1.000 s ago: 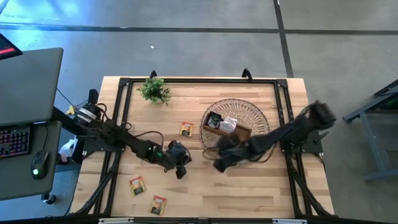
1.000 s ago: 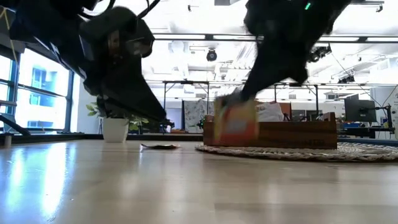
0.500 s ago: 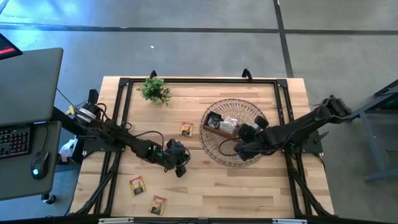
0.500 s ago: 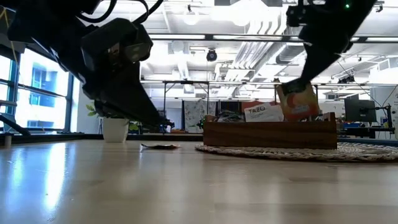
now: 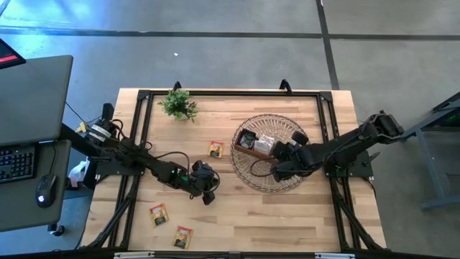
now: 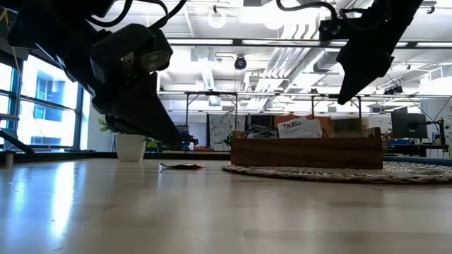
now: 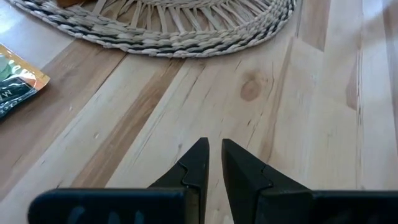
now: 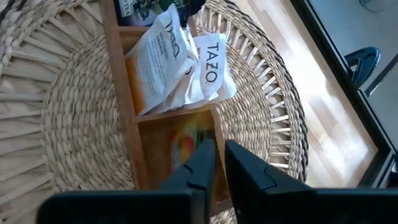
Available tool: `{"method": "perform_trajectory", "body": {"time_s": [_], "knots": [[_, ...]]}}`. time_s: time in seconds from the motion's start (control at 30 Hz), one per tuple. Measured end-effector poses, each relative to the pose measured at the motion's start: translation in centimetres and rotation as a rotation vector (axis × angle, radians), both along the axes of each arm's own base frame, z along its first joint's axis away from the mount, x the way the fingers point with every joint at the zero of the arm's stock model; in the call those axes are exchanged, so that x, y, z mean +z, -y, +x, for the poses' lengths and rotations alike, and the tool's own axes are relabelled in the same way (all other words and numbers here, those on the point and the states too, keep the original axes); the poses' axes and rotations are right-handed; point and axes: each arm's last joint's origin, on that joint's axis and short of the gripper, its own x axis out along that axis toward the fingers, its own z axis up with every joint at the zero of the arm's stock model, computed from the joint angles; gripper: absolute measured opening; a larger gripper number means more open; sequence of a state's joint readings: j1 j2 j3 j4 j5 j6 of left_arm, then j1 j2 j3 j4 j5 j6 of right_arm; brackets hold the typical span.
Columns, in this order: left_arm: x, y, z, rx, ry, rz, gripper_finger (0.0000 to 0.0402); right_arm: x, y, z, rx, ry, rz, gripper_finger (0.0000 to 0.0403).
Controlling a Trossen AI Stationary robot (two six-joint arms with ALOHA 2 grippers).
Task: Pick & Place Tea
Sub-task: Put the orange tea bag into the right section of the wooden organizer
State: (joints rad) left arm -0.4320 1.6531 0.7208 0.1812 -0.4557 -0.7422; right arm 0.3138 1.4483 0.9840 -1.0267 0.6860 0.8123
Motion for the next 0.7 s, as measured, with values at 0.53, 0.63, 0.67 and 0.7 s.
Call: {"method": "perform_trajectory", "body": {"time_s": [0.53, 0.63, 0.67, 0.7], "knots": [[3.4, -1.6, -3.1, 0.082, -0.094, 0.069, 0.0044, 2.0, -3.0, 6.4, 0.357, 0.535, 0.063, 0.0105], [4.2, -2.1, -4.0, 0.097, -0.111, 0.083, 0.0044, 1.6, -3.4, 8.4, 0.439, 0.636, 0.088, 0.0105], [4.5, -2.2, -4.3, 0.104, -0.116, 0.08, 0.0044, 1.0, -3.3, 9.1, 0.462, 0.65, 0.097, 0.0105], [4.8, -2.4, -4.7, 0.11, -0.123, 0.085, 0.0044, 0.3, -3.3, 9.9, 0.488, 0.653, 0.099, 0.0105]]}}
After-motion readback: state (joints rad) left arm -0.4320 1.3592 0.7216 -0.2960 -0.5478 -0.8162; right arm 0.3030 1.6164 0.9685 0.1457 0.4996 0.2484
